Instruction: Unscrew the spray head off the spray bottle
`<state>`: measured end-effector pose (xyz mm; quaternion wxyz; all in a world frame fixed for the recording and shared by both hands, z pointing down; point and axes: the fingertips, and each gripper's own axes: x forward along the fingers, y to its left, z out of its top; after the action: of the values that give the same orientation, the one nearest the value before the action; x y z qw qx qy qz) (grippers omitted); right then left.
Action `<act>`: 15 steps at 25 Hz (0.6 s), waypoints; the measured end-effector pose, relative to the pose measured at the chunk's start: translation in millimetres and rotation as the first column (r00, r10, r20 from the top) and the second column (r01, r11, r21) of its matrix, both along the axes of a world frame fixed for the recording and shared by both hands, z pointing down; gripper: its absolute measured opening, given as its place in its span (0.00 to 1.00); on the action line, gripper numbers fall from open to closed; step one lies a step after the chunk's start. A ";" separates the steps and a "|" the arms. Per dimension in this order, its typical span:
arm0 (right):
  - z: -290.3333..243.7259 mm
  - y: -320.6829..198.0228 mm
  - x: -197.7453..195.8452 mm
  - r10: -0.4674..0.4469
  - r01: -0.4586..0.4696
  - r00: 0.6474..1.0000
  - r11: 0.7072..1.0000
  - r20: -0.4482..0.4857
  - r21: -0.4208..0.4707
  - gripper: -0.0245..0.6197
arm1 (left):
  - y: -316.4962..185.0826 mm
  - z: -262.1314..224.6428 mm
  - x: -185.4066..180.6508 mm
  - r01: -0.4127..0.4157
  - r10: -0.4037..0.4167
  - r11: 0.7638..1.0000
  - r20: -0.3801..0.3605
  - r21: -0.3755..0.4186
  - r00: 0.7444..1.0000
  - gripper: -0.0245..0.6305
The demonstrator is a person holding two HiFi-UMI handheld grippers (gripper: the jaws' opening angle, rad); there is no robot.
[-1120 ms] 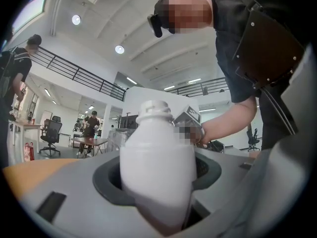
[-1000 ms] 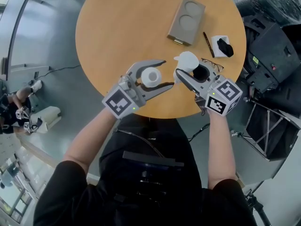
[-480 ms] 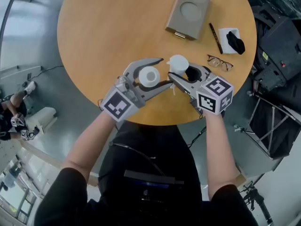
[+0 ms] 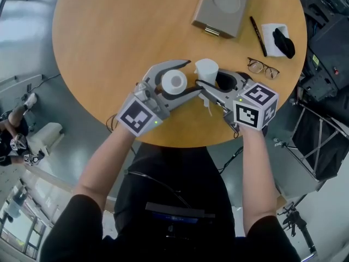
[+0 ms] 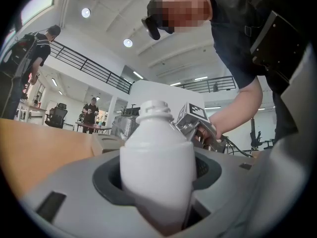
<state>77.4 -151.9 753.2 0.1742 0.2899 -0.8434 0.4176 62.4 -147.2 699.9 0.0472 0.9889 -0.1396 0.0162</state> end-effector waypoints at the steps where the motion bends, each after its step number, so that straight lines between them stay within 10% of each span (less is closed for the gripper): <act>1: 3.6 1.2 -0.5 -0.005 0.005 1.000 1.000 0.001 -0.008 0.38 | 1.0 3.9 -0.7 -0.002 0.002 1.000 0.004 -0.002 1.000 0.48; 15: 21.3 5.2 -8.5 -0.019 0.024 0.998 0.997 0.065 -0.073 0.38 | 22.0 40.9 -13.8 -0.087 0.085 0.996 0.187 0.006 0.979 0.51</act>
<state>68.9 -146.7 774.4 0.1620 0.2605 -0.8357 0.4555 48.5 -125.2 740.8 0.0264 0.9885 -0.1007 0.1100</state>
